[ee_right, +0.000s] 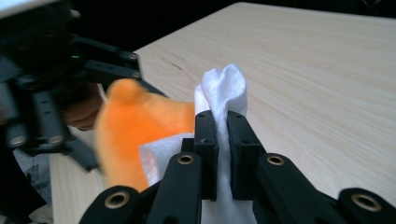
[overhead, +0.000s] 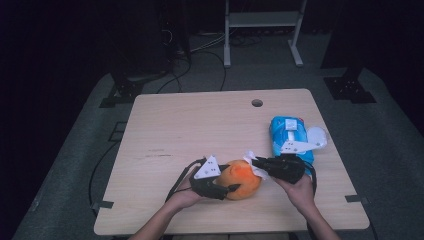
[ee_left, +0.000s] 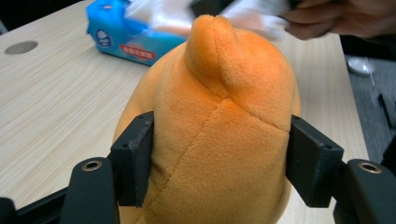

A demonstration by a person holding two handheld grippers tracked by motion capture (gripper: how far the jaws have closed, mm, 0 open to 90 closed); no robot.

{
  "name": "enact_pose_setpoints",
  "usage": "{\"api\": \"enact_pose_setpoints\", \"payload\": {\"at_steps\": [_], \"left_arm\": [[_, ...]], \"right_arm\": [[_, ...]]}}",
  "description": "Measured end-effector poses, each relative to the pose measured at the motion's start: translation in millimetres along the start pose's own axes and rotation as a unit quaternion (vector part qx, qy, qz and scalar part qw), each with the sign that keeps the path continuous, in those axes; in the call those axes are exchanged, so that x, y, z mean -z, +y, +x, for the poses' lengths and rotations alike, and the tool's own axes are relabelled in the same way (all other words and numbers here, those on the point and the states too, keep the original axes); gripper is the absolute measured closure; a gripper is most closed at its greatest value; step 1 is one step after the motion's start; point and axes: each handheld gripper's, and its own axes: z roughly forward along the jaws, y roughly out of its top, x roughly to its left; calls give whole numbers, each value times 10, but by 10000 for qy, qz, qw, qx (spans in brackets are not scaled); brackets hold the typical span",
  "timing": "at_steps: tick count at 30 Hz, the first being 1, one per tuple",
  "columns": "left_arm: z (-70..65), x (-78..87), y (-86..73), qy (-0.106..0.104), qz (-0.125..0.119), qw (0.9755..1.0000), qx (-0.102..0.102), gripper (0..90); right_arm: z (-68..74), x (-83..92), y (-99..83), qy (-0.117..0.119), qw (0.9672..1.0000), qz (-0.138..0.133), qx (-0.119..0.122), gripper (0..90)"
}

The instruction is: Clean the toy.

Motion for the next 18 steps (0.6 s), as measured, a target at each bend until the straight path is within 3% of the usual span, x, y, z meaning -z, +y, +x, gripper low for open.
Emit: {"api": "enact_pose_setpoints", "payload": {"at_steps": [7, 9, 18], "left_arm": [[55, -6, 4, 203, -64, 9991, 370, 330], [81, 7, -8, 227, -95, 9986, 470, 329], [192, 42, -40, 288, -189, 9956, 867, 328]], "right_arm": [[271, -111, 139, 313, 9985, -155, 424, 829], [307, -152, 164, 289, 9981, -129, 522, 829], [100, -125, 53, 37, 9996, -24, 285, 829]]}}
